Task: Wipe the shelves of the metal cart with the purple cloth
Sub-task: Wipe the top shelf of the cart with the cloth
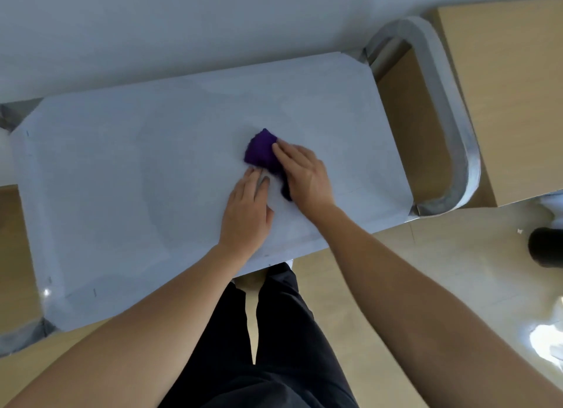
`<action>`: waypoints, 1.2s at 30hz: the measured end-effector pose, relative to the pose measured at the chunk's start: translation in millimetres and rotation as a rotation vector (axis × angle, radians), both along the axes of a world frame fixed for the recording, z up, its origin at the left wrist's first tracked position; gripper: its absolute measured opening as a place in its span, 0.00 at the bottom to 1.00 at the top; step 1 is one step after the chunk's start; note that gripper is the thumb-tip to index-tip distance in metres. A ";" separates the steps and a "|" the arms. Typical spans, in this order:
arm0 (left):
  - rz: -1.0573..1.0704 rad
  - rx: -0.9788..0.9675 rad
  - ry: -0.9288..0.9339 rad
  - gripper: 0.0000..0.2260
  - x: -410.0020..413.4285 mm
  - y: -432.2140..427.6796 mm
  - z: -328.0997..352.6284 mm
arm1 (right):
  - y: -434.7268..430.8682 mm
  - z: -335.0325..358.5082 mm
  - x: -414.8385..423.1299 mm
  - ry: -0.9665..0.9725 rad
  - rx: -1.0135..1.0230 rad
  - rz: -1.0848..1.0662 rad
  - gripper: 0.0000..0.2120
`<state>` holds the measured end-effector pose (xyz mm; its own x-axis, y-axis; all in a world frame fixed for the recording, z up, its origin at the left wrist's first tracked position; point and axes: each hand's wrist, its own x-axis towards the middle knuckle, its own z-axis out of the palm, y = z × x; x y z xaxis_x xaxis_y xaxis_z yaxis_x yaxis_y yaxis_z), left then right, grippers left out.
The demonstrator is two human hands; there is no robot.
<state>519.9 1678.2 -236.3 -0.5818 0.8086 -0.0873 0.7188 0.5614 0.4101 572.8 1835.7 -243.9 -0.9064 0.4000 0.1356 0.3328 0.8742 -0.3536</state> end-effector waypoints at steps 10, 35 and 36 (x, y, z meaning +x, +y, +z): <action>0.046 0.022 0.045 0.23 0.5 84.1 -6.1 | 66.7 -5.4 9.6 0.023 -0.046 -0.430 0.30; 0.096 -0.010 0.068 0.24 1.4 103.9 -6.5 | 176.6 -4.1 -65.3 0.046 -0.082 -0.533 0.32; 0.099 -0.008 0.065 0.24 0.7 103.4 -6.7 | 158.2 -3.8 -75.8 0.058 -0.096 -0.500 0.32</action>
<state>520.6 1781.6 -242.9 -0.6632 0.7466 -0.0530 0.6849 0.6339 0.3594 496.9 1993.9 -247.6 -0.5929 0.7960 0.1214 0.6798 0.5757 -0.4544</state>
